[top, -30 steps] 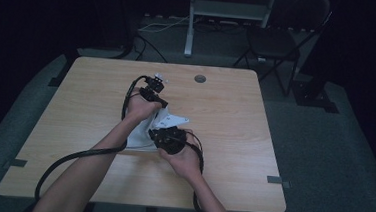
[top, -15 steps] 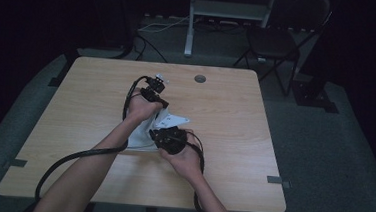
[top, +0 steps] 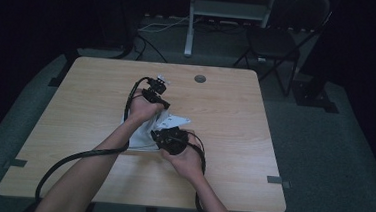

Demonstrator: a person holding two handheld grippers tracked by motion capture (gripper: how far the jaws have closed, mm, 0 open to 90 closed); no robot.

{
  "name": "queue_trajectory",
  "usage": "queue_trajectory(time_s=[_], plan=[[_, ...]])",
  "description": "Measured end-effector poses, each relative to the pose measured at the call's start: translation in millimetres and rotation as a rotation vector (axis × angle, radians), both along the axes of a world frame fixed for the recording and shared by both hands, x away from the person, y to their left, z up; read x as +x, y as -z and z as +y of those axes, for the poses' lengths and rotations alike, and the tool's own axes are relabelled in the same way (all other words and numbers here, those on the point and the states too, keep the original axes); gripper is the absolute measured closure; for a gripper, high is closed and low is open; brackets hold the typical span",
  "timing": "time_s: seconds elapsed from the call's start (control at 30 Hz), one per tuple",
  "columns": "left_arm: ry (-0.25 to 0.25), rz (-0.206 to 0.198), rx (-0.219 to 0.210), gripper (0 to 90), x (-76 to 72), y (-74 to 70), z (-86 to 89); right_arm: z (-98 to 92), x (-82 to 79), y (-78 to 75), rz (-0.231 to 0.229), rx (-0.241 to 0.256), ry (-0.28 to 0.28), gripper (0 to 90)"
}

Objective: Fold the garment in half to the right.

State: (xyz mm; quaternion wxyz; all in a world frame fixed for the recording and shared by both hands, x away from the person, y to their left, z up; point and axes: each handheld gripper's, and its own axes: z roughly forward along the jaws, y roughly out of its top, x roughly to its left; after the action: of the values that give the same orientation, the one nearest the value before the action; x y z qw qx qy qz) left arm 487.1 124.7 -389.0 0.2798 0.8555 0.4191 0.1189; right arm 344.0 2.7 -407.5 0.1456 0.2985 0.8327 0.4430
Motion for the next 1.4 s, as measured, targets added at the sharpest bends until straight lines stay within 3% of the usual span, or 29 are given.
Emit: queue_trajectory(time_s=[1.4], plan=[[0.016, -0.002, 0.001, 81.0, -1.3, 4.2, -6.2, -8.5, 0.7, 5.3, 0.01, -0.037, 0.013, 85.3]])
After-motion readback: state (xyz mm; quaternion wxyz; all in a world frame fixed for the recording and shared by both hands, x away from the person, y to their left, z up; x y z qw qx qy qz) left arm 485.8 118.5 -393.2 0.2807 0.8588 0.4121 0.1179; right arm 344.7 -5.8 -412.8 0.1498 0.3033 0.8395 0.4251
